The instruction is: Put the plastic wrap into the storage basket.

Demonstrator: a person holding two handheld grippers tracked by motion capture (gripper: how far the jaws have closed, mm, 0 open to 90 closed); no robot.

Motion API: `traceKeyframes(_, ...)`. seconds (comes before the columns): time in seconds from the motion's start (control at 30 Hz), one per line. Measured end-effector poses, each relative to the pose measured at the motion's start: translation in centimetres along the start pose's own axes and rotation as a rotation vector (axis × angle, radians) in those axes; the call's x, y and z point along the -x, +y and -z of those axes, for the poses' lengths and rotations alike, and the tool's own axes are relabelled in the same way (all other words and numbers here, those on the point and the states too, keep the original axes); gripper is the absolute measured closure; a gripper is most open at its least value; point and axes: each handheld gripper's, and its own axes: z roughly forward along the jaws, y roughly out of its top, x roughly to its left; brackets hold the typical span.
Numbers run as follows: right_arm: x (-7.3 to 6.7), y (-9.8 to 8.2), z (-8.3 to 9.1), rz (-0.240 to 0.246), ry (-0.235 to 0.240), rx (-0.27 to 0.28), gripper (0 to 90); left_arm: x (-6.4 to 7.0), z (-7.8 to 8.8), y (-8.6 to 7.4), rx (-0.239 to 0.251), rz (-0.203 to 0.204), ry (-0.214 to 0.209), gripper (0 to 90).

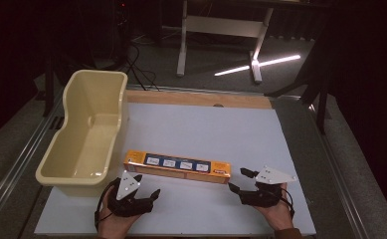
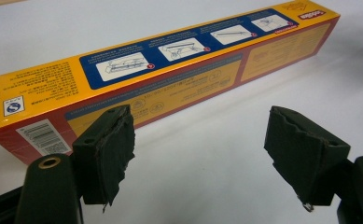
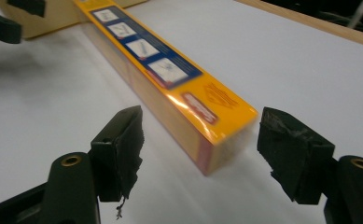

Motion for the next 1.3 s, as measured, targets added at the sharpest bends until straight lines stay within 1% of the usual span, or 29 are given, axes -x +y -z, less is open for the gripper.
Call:
traceKeyframes(0.13,-0.8,1.1,-0.7,0.028,0.028,-0.009,29.9,0.0,0.1,0.0,0.010,0.001,-0.001,24.0)
traceKeyframes(0.23,-1.3,2.3,-1.6,0.048,0.051,-0.013,29.1,0.0,0.2,0.0,0.011,0.002,0.001,24.0)
traceKeyframes(0.33,-1.7,3.3,-2.3,0.070,0.058,-0.026,29.0,-0.1,0.2,0.0,0.011,0.008,0.005,24.1)
traceKeyframes(0.47,-2.4,5.0,-3.4,0.109,0.080,-0.030,29.0,-0.1,0.3,0.0,0.014,0.008,0.006,24.1)
traceKeyframes(0.5,-2.6,5.7,-3.9,0.121,0.084,-0.032,29.1,-0.1,0.3,0.0,0.014,0.008,0.006,24.1)
traceKeyframes(0.53,-2.7,6.0,-4.1,0.126,0.081,-0.037,29.2,-0.1,0.3,0.0,0.016,0.008,0.007,24.1)
traceKeyframes(0.6,-2.8,6.7,-4.7,0.130,0.081,-0.051,28.8,-0.1,0.3,-0.1,0.019,0.012,0.006,24.1)
traceKeyframes(0.77,-3.0,8.5,-6.2,0.150,0.114,-0.055,28.6,-0.1,0.2,-0.1,0.017,0.006,0.009,24.0)
traceKeyframes(0.87,-2.9,9.3,-7.1,0.158,0.120,-0.080,28.3,0.0,0.2,-0.1,0.017,0.002,0.003,23.7)
traceKeyframes(0.97,-2.9,10.2,-8.0,0.182,0.123,-0.106,26.0,0.0,0.3,0.0,0.024,-0.001,-0.002,23.2)
traceKeyframes(1.07,-3.0,10.7,-8.6,0.202,0.132,-0.121,23.5,0.0,0.3,0.0,0.028,0.002,-0.006,22.7)
traceKeyframes(1.17,-3.0,11.3,-9.5,0.231,0.140,-0.147,21.3,-0.1,0.3,0.0,0.029,0.003,-0.007,22.7)
traceKeyframes(1.23,-3.1,11.5,-10.1,0.244,0.154,-0.161,20.7,0.0,0.3,0.0,0.030,0.003,-0.007,22.7)
traceKeyframes(1.3,-3.2,11.7,-10.7,0.249,0.158,-0.182,20.5,0.0,0.4,0.0,0.031,0.004,-0.006,22.7)
